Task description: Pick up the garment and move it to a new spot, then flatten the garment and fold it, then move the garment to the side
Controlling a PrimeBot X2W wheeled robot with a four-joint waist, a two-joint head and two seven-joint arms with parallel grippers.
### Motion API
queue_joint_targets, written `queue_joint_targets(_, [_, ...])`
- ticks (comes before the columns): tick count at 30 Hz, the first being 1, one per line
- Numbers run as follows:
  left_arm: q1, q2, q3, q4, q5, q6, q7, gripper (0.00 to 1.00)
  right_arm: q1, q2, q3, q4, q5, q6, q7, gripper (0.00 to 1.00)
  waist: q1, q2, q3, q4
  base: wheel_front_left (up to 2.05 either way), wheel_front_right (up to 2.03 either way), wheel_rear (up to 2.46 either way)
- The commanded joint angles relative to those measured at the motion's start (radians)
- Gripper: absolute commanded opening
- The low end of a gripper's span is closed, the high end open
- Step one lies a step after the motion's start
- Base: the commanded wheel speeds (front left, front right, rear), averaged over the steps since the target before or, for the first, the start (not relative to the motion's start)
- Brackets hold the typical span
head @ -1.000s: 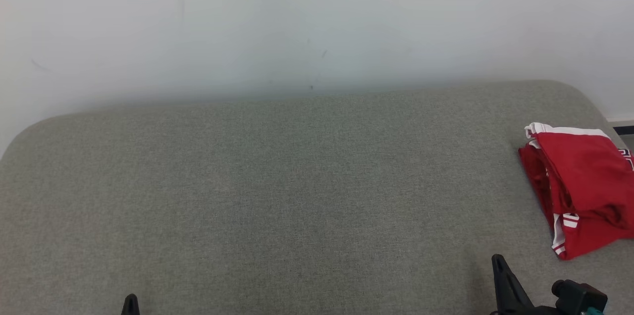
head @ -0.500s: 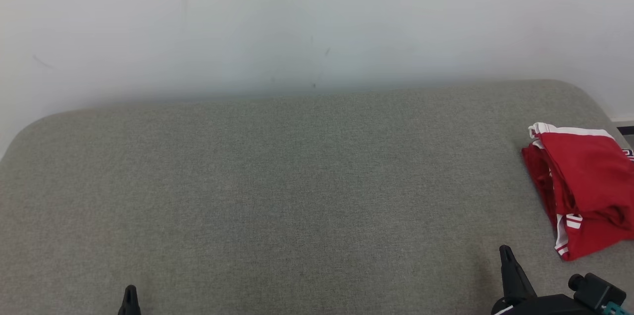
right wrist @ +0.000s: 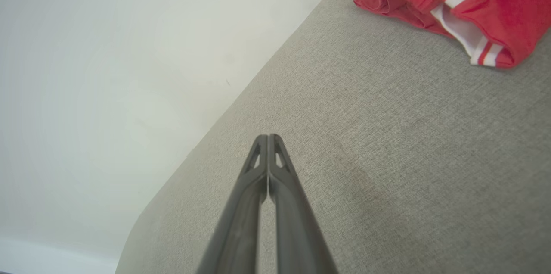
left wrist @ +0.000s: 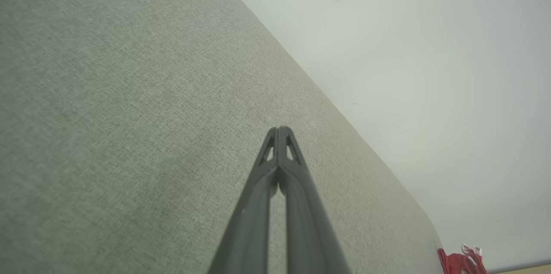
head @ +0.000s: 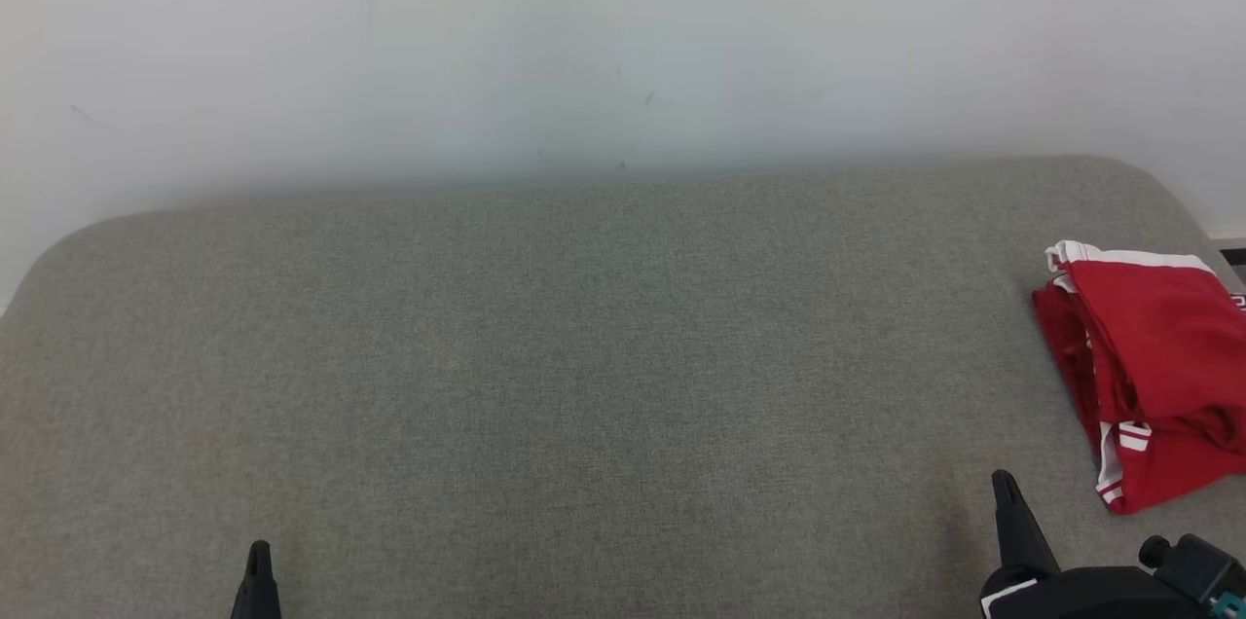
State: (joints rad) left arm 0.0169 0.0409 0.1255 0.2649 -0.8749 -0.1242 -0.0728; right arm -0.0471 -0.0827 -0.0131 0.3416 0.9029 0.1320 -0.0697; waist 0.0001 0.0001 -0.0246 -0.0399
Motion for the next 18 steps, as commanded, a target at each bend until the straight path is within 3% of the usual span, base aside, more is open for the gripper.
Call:
queue_joint_targets(1, [-0.026, 0.007, -0.001, -0.015, -0.037, -0.004, 0.006, 0.0, -0.026, 0.001, -0.007, -0.017, 0.036, -0.001, 0.008, 0.0, 0.0, -0.0001, 0.001, 0.001, 0.0, 0.0, 0.0])
queue_joint_targets(18, [-0.055, 0.009, -0.004, -0.017, -0.232, -0.006, 0.057, 0.0, -0.038, 0.01, -0.034, -0.04, 0.223, -0.001, 0.058, 0.0, -0.0001, -0.0001, 0.006, 0.009, 0.0, 0.0, 0.0])
